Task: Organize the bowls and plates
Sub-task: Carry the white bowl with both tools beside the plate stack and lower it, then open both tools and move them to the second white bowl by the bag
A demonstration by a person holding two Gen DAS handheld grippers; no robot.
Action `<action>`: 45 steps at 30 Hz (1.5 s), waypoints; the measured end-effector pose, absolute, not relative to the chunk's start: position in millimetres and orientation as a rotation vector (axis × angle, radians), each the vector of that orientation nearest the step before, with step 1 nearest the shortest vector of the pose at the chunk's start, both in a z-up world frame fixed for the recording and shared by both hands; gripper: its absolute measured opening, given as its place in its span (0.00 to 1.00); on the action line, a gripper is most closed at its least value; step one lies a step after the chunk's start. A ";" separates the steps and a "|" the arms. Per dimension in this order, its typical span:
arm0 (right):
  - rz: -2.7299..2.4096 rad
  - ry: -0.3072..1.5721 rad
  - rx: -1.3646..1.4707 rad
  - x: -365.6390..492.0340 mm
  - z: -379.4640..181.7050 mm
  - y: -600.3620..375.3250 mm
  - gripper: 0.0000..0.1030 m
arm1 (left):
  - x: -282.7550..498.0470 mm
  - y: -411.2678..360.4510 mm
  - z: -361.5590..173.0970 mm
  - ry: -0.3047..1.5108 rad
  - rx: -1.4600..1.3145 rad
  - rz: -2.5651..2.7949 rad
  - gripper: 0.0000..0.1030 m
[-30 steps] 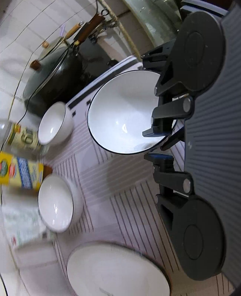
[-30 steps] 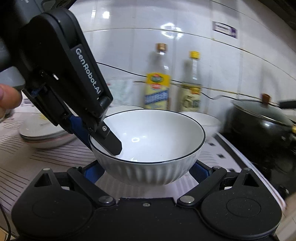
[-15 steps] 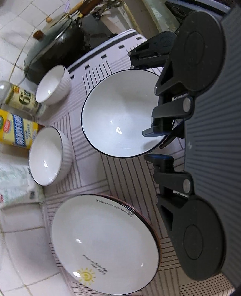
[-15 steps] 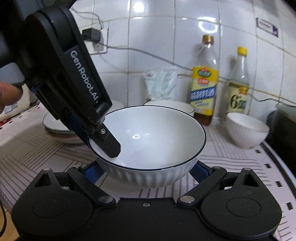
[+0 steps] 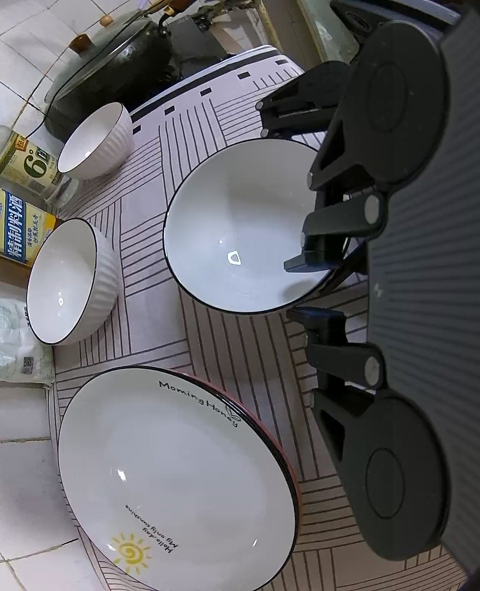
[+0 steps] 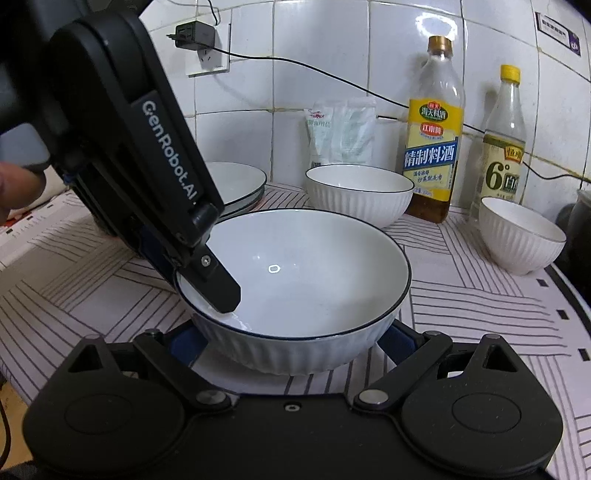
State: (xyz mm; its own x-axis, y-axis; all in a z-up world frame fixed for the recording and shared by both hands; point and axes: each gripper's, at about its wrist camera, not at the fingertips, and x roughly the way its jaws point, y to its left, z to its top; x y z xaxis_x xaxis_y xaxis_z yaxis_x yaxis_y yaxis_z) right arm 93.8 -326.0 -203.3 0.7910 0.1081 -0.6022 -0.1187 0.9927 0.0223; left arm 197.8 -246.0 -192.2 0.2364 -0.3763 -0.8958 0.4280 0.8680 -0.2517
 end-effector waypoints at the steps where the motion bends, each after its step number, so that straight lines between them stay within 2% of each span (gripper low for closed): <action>1: 0.122 0.659 -0.024 94.8 -201.1 -326.4 0.96 | 198.2 -246.2 -192.3 1.212 0.048 -0.549 0.18; 8: 0.096 0.702 0.014 68.3 -171.9 -331.2 0.98 | 204.1 -245.1 -189.9 1.285 0.032 -0.525 0.19; 13: 0.091 0.813 0.118 69.0 -142.3 -352.6 0.98 | 200.4 -241.3 -175.8 1.281 0.052 -0.528 0.25; 15: 0.077 0.817 0.153 68.3 -128.6 -359.9 0.98 | 199.3 -238.8 -167.6 1.271 0.051 -0.532 0.33; 17: 0.060 0.805 0.190 67.1 -115.1 -365.5 0.97 | 197.9 -237.4 -158.4 1.253 0.054 -0.540 0.34; 19: 0.036 0.798 0.225 67.3 -103.7 -370.3 0.95 | 196.8 -237.7 -150.2 1.237 0.060 -0.548 0.38; 21: 0.003 0.813 0.267 70.3 -96.0 -375.5 0.81 | 194.8 -237.7 -142.3 1.220 0.070 -0.564 0.38; 23: -0.019 0.836 0.314 74.4 -90.8 -381.2 0.77 | 193.5 -236.9 -136.2 1.208 0.075 -0.574 0.40; 28: -0.046 0.813 0.364 80.8 -78.5 -389.3 0.75 | 198.8 -232.4 -124.0 1.187 0.069 -0.580 0.41; 30: -0.045 0.802 0.379 87.5 -74.7 -392.5 0.73 | 203.6 -229.4 -119.1 1.171 0.062 -0.586 0.45; 37: -0.027 0.796 0.389 112.7 -69.3 -394.6 0.67 | 229.5 -209.3 -109.4 1.080 0.030 -0.551 0.45; 42: -0.107 0.872 0.381 146.0 -78.6 -400.0 0.66 | 254.0 -215.9 -102.9 1.047 0.040 -0.555 0.45; 45: -0.117 0.913 0.425 170.6 -89.5 -410.3 0.62 | 270.0 -227.4 -102.1 1.014 0.065 -0.549 0.46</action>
State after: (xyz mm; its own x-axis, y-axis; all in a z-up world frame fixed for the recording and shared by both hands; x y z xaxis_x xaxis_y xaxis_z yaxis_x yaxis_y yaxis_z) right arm 170.6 -410.3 -89.5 0.6114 0.0798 -0.7873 0.2763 0.9107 0.3069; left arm 270.0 -227.4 -102.1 0.4056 -0.4054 -0.8193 0.4645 0.8633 -0.1973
